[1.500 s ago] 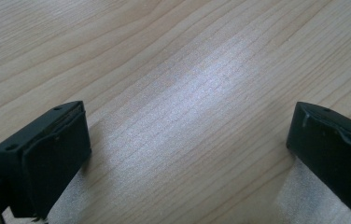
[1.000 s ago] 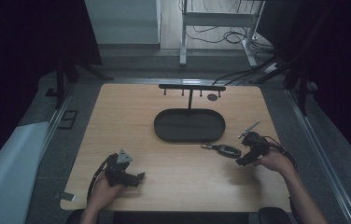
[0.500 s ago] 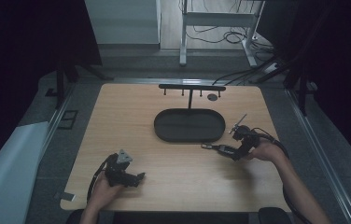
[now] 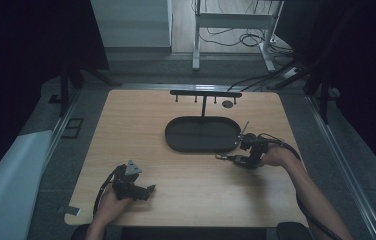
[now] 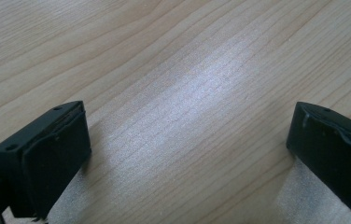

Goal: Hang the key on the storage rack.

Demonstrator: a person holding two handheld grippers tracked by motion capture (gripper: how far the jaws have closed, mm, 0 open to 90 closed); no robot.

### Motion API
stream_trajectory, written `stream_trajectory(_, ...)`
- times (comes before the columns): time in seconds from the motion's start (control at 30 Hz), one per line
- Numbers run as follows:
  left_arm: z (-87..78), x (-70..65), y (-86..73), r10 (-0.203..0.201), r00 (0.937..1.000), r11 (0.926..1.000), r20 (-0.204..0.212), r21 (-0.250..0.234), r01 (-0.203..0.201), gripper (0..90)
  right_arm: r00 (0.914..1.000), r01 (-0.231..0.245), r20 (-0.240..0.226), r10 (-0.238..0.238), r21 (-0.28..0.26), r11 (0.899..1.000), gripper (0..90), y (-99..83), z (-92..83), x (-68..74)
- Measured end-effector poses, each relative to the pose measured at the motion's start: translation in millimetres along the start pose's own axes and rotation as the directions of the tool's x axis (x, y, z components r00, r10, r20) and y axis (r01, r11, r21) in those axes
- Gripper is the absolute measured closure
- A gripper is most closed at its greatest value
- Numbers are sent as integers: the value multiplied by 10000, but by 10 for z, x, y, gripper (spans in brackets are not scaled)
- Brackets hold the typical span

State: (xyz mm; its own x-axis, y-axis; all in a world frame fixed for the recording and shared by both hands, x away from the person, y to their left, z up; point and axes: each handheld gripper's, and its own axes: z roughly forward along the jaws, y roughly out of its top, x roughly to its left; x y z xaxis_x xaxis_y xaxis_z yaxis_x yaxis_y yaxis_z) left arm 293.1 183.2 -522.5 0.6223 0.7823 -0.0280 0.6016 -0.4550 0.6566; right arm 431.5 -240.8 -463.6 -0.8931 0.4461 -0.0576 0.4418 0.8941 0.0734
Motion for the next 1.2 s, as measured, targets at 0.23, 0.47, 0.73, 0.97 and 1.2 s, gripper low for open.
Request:
stream_trajectory(0.23, 0, -1, 0, -8, 10000, 10000, 0, -5, 8, 0, 9995, 273, -172, -269, 217, 9994, 386, 91, 44, -7)
stream_trajectory(0.47, 0, 0, 0, -3, 10000, 10000, -4, 0, 3, 0, 9980, 431, -486, -415, 312, 9986, 430, 151, 82, -36)
stream_trajectory(0.73, 0, 0, 0, 4, 10000, 10000, -6, 4, -4, 0, 9973, 595, -471, -563, 676, 9959, 450, 201, 144, -17)
stream_trajectory(0.97, 2, -1, -1, -12, 10000, 10000, -5, -28, 12, 0, 9965, 696, -519, -652, 890, 9936, 475, 239, 173, -22)
stream_trajectory(1.2, 1, 0, -1, 3, 10000, 10000, -7, -15, -3, 0, 9963, 409, -783, -342, 860, 9955, 487, 237, 167, -30)
